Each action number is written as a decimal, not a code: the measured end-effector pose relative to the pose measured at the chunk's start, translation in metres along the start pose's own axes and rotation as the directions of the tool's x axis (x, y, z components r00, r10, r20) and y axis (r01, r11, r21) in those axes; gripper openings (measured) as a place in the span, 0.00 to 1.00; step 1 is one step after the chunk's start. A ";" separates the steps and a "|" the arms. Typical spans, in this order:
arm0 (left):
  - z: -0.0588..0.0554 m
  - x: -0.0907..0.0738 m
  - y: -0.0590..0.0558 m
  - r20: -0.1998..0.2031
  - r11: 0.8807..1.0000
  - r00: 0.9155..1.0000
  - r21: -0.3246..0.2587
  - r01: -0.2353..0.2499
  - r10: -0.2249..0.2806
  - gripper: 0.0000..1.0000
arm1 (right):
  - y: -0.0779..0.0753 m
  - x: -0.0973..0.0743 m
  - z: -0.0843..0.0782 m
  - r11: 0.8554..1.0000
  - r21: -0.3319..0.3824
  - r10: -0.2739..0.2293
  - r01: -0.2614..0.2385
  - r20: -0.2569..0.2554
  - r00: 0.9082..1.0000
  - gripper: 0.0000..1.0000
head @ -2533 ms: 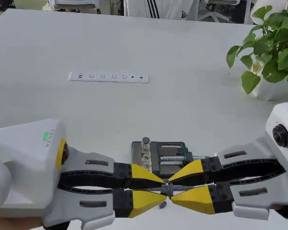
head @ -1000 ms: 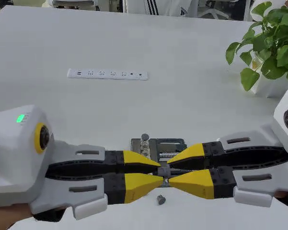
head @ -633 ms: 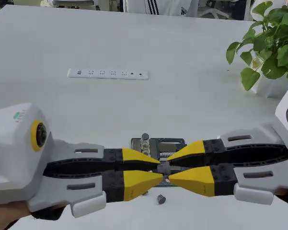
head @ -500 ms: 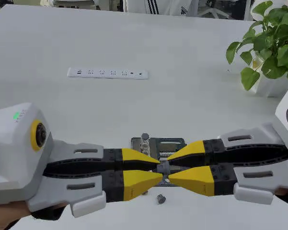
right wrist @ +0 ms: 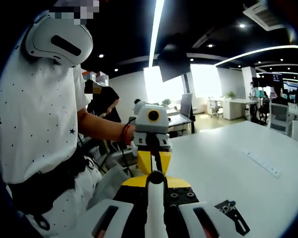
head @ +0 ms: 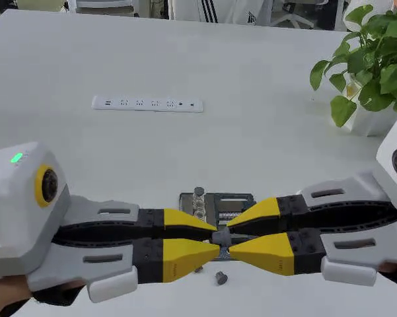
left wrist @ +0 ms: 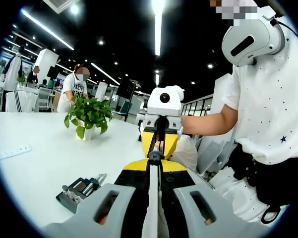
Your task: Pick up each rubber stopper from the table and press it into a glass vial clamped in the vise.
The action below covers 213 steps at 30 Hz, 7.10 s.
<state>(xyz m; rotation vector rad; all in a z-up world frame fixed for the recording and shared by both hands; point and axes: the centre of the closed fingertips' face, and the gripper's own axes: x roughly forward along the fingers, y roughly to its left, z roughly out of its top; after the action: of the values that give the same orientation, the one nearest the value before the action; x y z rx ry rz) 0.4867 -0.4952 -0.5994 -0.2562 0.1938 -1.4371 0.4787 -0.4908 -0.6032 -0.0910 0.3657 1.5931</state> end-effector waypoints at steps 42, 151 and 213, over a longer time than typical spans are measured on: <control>-0.034 -0.032 0.039 -0.071 0.968 0.967 0.091 -0.236 0.243 0.29 | -0.066 0.003 -0.015 0.994 -0.019 -0.112 0.111 -0.209 0.971 0.05; -0.111 -0.057 0.087 -0.166 0.917 0.905 0.148 -0.371 0.393 0.94 | -0.197 0.055 -0.156 0.975 -0.164 -0.094 -0.147 -0.914 0.395 0.05; -0.108 -0.053 0.087 -0.164 0.920 0.908 0.141 -0.365 0.385 0.93 | -0.195 0.052 -0.141 0.987 -0.152 -0.109 -0.057 -0.880 0.463 0.07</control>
<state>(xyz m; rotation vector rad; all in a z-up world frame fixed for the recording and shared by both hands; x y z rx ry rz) 0.5317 -0.4392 -0.7290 0.0104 0.3033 -1.0806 0.6441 -0.4787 -0.7851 -1.1096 1.0508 1.4157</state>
